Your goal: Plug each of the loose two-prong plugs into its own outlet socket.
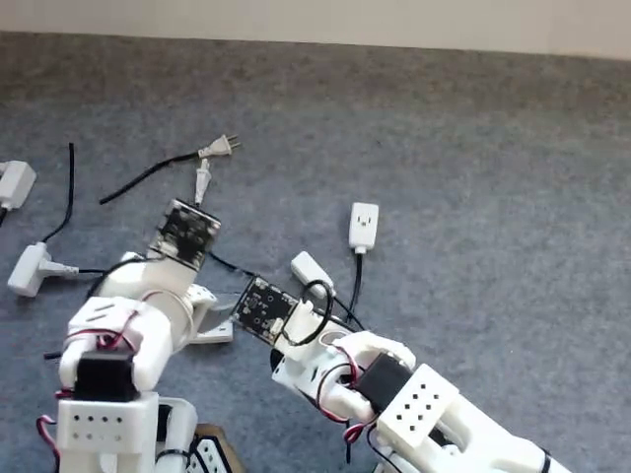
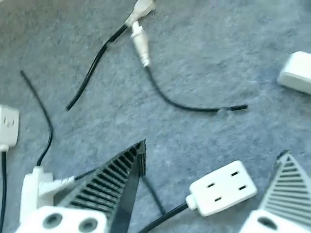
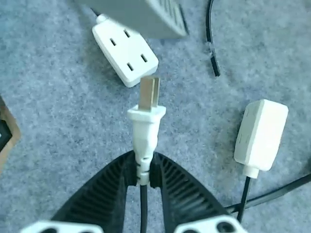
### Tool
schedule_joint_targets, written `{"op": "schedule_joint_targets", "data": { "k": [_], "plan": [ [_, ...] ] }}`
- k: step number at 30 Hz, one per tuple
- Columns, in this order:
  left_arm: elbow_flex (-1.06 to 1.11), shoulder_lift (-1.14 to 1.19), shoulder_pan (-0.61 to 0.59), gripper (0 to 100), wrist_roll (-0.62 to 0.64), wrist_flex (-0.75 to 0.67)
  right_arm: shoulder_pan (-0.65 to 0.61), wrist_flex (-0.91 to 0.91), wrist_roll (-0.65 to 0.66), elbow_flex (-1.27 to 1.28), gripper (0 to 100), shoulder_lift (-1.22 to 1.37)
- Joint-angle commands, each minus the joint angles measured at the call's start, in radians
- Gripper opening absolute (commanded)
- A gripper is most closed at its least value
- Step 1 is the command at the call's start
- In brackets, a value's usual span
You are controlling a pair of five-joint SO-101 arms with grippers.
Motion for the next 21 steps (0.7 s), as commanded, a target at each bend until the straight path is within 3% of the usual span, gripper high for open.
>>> {"op": "schedule_joint_targets", "data": {
  "k": [1, 5, 16, 21],
  "plan": [
    [0.041, -0.088, 0.134, 39, 0.052, -0.018, -0.022, -0.022, -0.012, -0.004, 0.5, -0.022],
    [0.094, -0.15, 0.182, 39, 0.097, -0.018, -0.019, -0.022, -0.014, -0.004, 0.5, -0.022],
    [0.199, -0.252, 0.143, 39, 0.095, -0.025, 0.025, -0.015, -0.037, -0.025, 0.5, -0.022],
    [0.229, -0.259, 0.137, 39, 0.095, -0.035, 0.028, 0.091, -0.031, -0.17, 0.5, -0.021]
  ]
}}
